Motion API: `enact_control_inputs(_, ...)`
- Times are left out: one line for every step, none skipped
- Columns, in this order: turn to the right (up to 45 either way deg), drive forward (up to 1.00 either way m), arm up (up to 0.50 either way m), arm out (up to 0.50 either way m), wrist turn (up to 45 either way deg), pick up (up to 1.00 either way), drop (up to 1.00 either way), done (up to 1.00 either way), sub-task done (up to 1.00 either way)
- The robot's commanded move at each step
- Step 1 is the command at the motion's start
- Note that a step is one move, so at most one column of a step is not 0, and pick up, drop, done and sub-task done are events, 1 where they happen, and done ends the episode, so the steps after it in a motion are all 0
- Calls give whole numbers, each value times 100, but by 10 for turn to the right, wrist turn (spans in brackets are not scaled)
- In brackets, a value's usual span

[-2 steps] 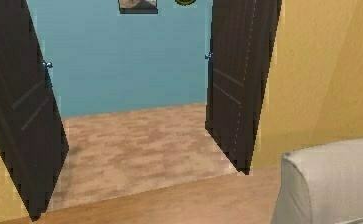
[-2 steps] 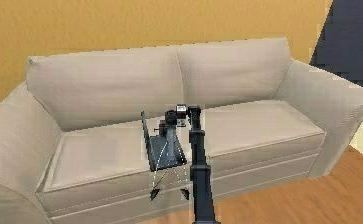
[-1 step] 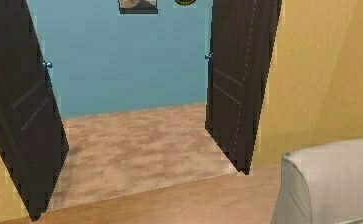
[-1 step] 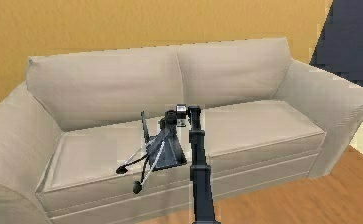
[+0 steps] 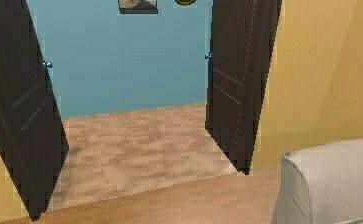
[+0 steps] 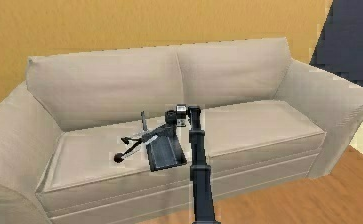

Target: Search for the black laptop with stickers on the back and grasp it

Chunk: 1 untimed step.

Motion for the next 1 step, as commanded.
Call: enact_control_inputs(0, 0, 0, 0, 450, 0, 0, 0, 0)
